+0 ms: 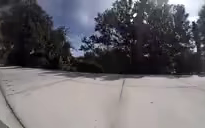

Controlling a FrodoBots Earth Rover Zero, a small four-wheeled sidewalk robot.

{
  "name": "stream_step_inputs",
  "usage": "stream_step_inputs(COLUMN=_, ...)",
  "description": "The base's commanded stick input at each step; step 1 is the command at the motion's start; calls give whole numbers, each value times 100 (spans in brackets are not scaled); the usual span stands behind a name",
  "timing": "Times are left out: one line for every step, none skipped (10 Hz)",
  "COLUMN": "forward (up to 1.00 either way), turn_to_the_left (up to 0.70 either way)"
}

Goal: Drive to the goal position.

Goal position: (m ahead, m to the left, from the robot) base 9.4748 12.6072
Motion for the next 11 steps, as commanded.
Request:
stream_step_inputs(forward=85, turn_to_the_left=27)
stream_step_inputs(forward=85, turn_to_the_left=34)
stream_step_inputs(forward=85, turn_to_the_left=34)
stream_step_inputs(forward=85, turn_to_the_left=34)
stream_step_inputs(forward=85, turn_to_the_left=34)
stream_step_inputs(forward=85, turn_to_the_left=34)
stream_step_inputs(forward=85, turn_to_the_left=34)
stream_step_inputs(forward=85, turn_to_the_left=34)
stream_step_inputs(forward=85, turn_to_the_left=34)
stream_step_inputs(forward=85, turn_to_the_left=34)
stream_step_inputs(forward=85, turn_to_the_left=34)
